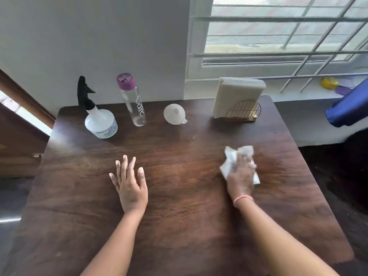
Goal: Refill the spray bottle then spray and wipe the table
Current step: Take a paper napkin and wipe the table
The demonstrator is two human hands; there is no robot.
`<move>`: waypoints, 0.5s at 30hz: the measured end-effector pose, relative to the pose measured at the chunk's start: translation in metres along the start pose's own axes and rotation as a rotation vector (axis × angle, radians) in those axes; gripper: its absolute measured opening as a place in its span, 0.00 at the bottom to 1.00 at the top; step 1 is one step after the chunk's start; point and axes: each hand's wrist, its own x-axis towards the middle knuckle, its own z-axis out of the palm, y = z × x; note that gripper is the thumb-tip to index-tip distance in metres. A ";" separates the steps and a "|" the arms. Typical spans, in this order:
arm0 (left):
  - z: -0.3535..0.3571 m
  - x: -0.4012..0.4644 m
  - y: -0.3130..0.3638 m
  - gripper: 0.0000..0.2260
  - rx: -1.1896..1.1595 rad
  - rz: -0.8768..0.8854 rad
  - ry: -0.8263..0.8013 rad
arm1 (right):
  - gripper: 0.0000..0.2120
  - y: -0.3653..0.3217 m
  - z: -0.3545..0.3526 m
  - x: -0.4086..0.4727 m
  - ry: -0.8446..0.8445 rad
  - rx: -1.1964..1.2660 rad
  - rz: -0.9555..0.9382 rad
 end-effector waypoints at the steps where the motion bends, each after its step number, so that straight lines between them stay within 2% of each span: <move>1: 0.000 0.001 -0.001 0.23 -0.002 -0.006 -0.001 | 0.29 -0.027 0.010 -0.012 -0.037 -0.048 -0.088; 3: 0.000 0.002 -0.002 0.24 0.006 -0.007 -0.009 | 0.31 -0.078 0.029 -0.044 -0.118 -0.064 -0.286; 6: 0.000 0.003 -0.003 0.26 0.021 -0.009 -0.018 | 0.28 -0.133 0.049 -0.095 -0.269 -0.015 -0.651; 8: 0.000 0.003 -0.003 0.26 0.038 -0.015 -0.035 | 0.28 -0.141 0.053 -0.108 -0.288 -0.069 -0.827; 9: 0.000 0.003 -0.003 0.26 0.055 -0.015 -0.043 | 0.29 -0.137 0.055 -0.102 -0.268 -0.104 -0.850; 11: 0.002 0.002 -0.003 0.27 0.102 -0.006 -0.063 | 0.29 -0.118 0.054 -0.073 -0.211 -0.144 -0.731; 15: 0.004 -0.001 -0.002 0.28 0.192 0.001 -0.107 | 0.33 -0.049 0.033 0.007 -0.161 -0.214 -0.280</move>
